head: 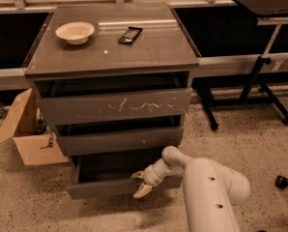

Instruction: Open bottom drawer

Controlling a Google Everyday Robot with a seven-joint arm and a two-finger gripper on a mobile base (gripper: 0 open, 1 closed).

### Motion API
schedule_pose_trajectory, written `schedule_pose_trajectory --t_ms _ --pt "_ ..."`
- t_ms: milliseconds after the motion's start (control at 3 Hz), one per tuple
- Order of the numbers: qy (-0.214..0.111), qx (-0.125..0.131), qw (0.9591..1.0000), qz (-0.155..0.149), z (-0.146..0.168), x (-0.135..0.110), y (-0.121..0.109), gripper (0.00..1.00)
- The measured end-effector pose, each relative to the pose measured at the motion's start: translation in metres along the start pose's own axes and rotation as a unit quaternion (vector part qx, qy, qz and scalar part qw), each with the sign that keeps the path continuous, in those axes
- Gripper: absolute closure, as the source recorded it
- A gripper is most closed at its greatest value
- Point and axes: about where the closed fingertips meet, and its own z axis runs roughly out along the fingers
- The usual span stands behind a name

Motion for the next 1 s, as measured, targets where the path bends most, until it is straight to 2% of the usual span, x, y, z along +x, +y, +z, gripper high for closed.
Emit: schedule_pose_trajectory --t_ms 333,667,1000 --pt "0.003 -0.016 0.9998 -0.01 0.0044 -0.0107 0.0056 0.73" --pt "0.012 -0.034 0.9993 -0.013 0.0122 -0.0158 0.0083 0.7" --pt "0.012 -0.035 0.9992 -0.013 0.0127 -0.0161 0.0085 0.47"
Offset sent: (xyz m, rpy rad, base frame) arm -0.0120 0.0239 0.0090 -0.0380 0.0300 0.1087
